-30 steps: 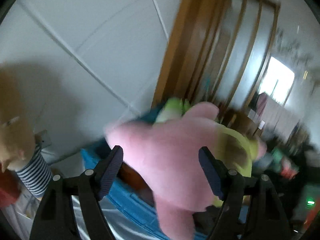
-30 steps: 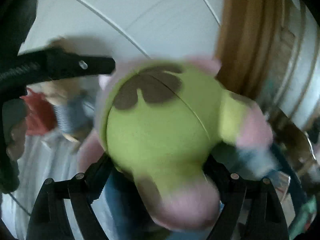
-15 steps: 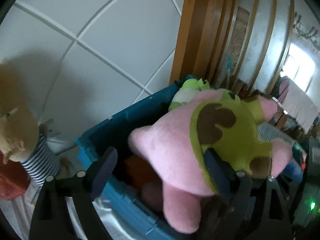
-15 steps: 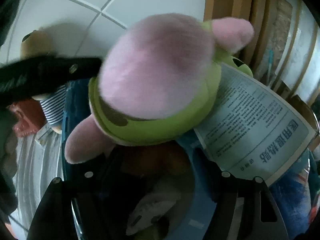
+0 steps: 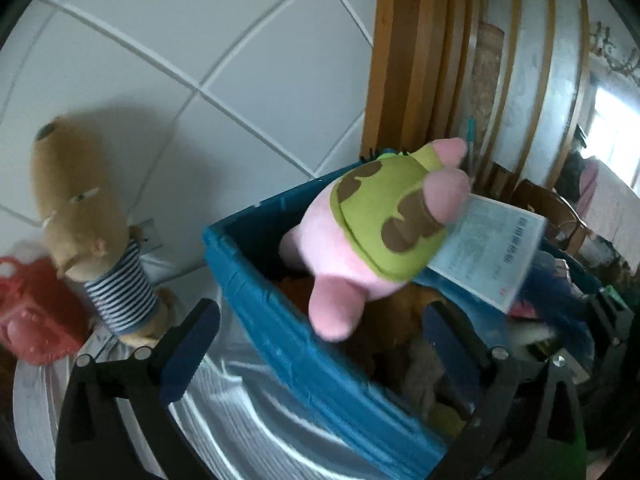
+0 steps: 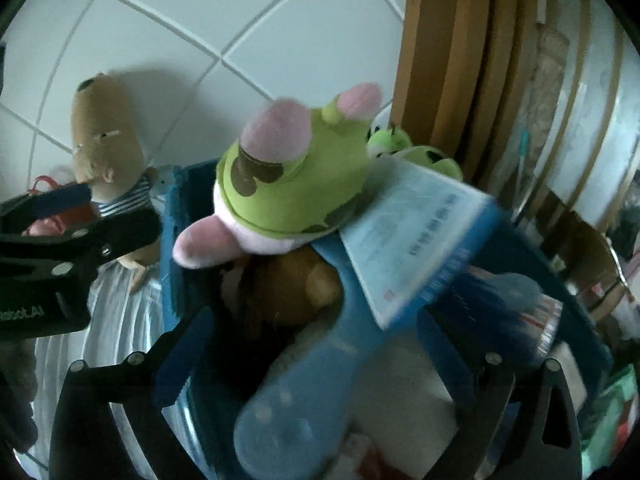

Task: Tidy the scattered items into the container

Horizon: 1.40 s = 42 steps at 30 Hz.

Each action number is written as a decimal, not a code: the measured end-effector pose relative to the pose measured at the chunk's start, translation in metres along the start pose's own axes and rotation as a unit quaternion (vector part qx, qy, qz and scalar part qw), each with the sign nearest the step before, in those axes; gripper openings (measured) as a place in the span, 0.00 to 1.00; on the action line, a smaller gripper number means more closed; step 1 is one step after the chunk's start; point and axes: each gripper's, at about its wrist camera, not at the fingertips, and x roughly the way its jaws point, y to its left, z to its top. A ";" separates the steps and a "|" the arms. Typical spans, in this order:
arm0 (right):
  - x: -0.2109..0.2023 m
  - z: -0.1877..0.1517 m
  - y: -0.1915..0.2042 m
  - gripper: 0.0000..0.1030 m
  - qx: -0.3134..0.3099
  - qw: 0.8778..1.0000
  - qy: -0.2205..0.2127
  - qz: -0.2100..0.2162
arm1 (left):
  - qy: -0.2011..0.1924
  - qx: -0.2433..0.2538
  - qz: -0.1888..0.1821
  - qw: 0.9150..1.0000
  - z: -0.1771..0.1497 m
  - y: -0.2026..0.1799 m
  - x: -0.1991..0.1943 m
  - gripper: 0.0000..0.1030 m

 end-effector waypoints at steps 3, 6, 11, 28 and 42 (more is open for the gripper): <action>-0.036 -0.019 -0.005 1.00 0.005 1.000 -0.025 -0.002 | -0.012 -0.004 0.012 1.000 -0.023 -0.008 -0.034 1.00; -0.076 -0.047 0.000 1.00 0.004 0.999 -0.049 0.004 | -0.021 -0.008 0.020 1.000 -0.055 -0.016 -0.072 1.00; -0.136 -0.107 0.022 1.00 -0.006 0.996 -0.086 0.004 | -0.029 -0.021 0.042 0.998 -0.118 -0.023 -0.133 1.00; -0.223 -0.241 0.058 1.00 -0.077 0.986 -0.123 0.080 | -0.062 -0.142 0.172 0.973 -0.282 -0.042 -0.281 1.00; -0.279 -0.289 0.048 1.00 -0.049 0.986 -0.138 0.083 | -0.066 -0.119 0.188 0.973 -0.330 -0.070 -0.341 1.00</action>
